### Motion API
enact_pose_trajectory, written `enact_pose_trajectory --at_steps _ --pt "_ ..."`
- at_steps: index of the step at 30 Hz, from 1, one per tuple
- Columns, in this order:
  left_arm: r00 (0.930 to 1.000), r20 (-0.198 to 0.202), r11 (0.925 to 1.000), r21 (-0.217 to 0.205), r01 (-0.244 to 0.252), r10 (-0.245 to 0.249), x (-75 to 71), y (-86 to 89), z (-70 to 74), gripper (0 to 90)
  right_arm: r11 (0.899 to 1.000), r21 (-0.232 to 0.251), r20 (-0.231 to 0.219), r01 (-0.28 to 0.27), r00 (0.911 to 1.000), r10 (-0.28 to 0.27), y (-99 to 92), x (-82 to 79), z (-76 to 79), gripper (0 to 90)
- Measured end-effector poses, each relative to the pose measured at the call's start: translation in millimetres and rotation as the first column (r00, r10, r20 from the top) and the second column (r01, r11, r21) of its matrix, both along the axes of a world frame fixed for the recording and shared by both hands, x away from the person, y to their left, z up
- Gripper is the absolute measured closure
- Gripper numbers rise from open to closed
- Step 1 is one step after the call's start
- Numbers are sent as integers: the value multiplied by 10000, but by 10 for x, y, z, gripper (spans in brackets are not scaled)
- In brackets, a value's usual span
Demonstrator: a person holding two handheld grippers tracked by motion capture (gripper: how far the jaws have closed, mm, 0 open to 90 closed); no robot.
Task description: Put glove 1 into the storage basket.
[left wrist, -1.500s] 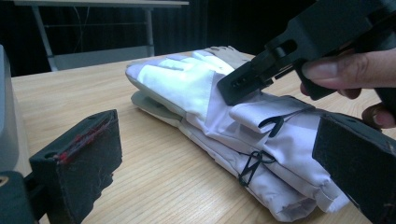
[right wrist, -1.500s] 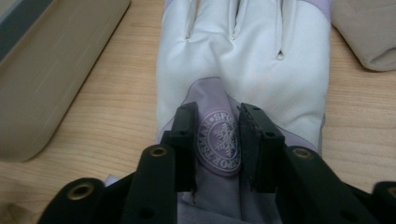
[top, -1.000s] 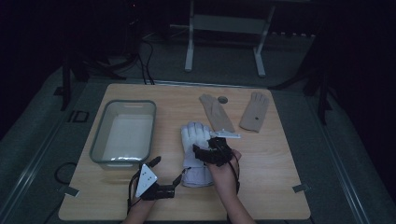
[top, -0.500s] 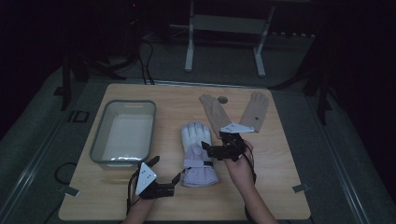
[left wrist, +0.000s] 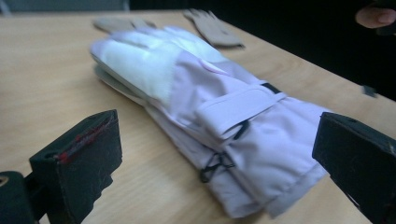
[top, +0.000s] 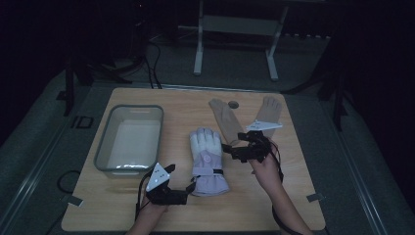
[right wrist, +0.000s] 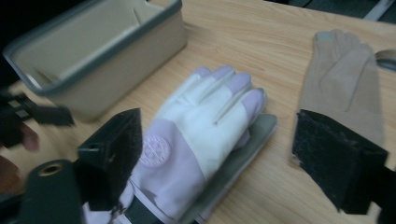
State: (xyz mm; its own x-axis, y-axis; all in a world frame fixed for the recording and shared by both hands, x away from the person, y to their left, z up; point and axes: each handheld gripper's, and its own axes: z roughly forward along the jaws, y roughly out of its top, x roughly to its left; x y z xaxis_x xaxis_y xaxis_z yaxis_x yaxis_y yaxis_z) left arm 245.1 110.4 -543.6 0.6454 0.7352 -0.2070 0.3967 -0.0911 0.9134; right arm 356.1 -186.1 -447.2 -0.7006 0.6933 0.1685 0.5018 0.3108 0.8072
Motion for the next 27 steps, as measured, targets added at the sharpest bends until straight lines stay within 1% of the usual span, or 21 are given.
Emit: enact_pose_trajectory --at_steps 1,2,3,4,5,6,8,9,10,13,15,16,17,18,19,20,21,24,25,26,27 --pt "9995 -311 9999 125 -25 29 25 -19 37 19 9999 139 -216 61 9998 -58 -7 25 4 136" --pt "9983 -573 9997 208 107 -95 50 -36 69 19 9996 182 -450 204 9988 -195 -3 47 6 135" --pt "9966 -794 9995 200 252 -235 76 -54 96 19 9994 169 -516 306 9982 -297 13 62 6 112" --pt "9945 -997 9993 165 325 -307 99 -73 119 19 9995 225 -534 212 9984 -200 23 73 -3 99" --pt "9919 -1205 9987 241 440 -407 127 -104 142 19 9995 264 -654 185 9977 -167 45 90 -20 99" --pt "9904 -1327 9985 331 435 -387 143 -124 153 19 9993 324 -763 200 9969 -175 79 119 -50 99" --pt "9860 -1608 9976 462 518 -438 186 -165 161 26 9996 121 -802 262 9965 -251 128 159 -103 100" --pt "9829 -1818 9977 548 402 -296 219 -181 149 43 9996 98 -866 268 9959 -259 155 187 -138 103" --pt "9805 -1953 9983 481 330 -230 238 -186 129 45 9994 107 -988 344 9946 -332 182 221 -183 129" --pt "9736 -2283 9988 459 169 -60 290 -172 45 47 9988 -39 -1128 489 9924 -491 239 246 -289 130" --pt "9664 -2567 9990 400 199 -90 318 -163 -12 86 9988 -105 -1441 481 9883 -491 258 250 -394 154" --pt "9648 -2628 9990 387 213 -104 326 -163 -38 110 9983 -292 -1583 502 9859 -542 261 249 -467 161" --pt "9625 -2710 9989 390 256 -140 334 -165 -55 110 9977 -451 -1650 510 9846 -578 262 244 -521 171" --pt "9576 -2874 9990 300 319 -219 345 -172 -82 121 9975 -511 -1722 481 9834 -563 257 242 -563 187" --pt "9533 -3010 9990 272 357 -259 354 -171 -96 124 9983 -362 -2007 452 9783 -516 249 242 -634 179" --pt "9475 -3183 9991 179 378 -301 368 -173 -114 124 9986 -352 -2113 407 9763 -472 250 240 -676 162" --pt "9443 -3276 9991 167 401 -324 377 -176 -127 132 9986 -433 -2203 306 9746 -394 261 237 -732 132" --pt "9337 -3561 9984 264 496 -369 412 -185 -170 144 9991 -431 -2594 41 9656 -152 305 205 -885 126" --pt "9275 -3717 9983 238 524 -398 426 -187 -192 144 9991 -413 -2654 78 9639 -185 308 201 -907 129" --pt "9221 -3845 9981 222 570 -441 439 -190 -215 144 9995 -328 -2780 37 9605 -127 305 200 -928 137" --pt "9164 -3975 9981 180 597 -477 454 -195 -242 144 9994 -323 -3092 100 9508 -195 301 198 -974 198"
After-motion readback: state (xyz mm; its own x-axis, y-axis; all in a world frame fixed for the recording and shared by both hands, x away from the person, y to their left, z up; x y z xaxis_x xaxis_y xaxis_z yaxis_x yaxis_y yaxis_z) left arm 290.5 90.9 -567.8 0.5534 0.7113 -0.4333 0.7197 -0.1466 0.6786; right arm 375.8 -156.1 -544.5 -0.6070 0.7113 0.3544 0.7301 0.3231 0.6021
